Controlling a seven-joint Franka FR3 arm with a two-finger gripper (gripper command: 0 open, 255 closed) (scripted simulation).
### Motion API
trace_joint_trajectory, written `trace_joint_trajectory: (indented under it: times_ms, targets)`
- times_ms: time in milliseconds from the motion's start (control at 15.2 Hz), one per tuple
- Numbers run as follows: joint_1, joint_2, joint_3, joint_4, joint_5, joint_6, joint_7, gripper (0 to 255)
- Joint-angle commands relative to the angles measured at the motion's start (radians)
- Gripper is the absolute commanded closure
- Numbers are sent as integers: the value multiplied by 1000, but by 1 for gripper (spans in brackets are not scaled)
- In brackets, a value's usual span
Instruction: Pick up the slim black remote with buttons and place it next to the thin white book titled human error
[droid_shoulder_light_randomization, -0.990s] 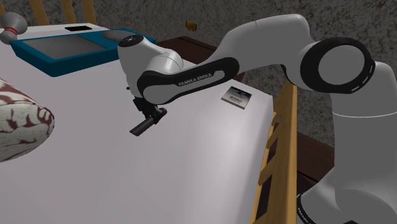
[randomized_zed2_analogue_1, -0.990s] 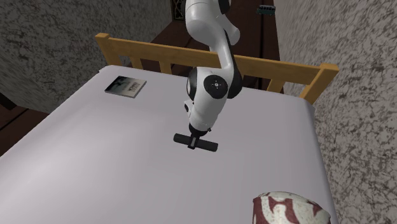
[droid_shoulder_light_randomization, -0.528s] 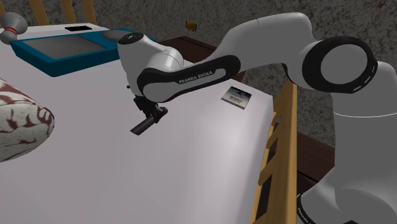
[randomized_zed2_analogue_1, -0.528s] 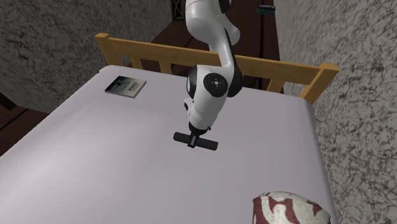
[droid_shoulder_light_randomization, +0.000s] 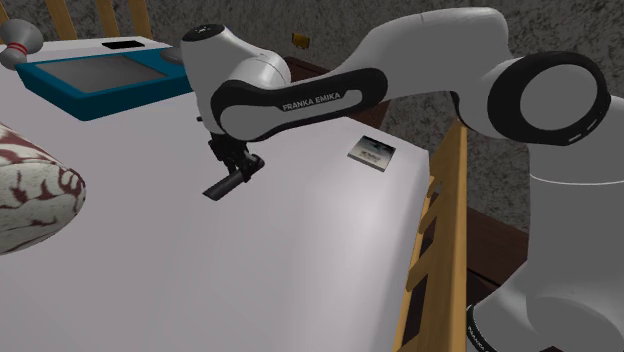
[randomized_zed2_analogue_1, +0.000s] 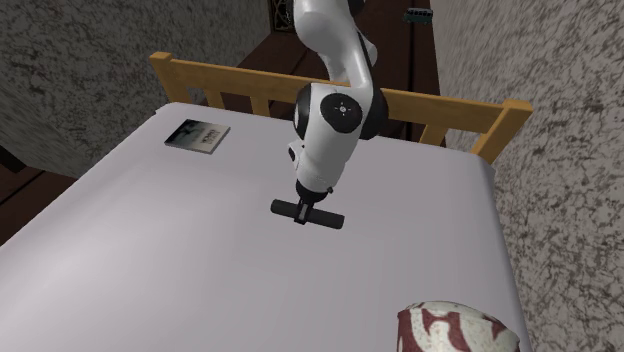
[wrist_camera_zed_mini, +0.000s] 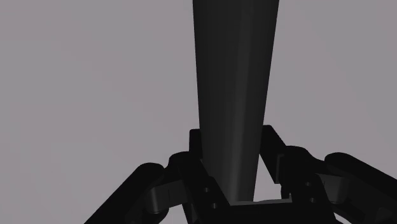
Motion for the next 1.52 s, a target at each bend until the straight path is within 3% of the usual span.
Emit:
trace_joint_trajectory:
  times_ms: [0,330,858,1452]
  targets:
    - [-2,-11,4,10,7,-19,-8,255]
    - [0,-30,12,45,22,-66,-26,255]
    - [-220,-234,21,-249,97,86,-160,255]
    - [-413,-402,-15,-460,179,218,-369,255]
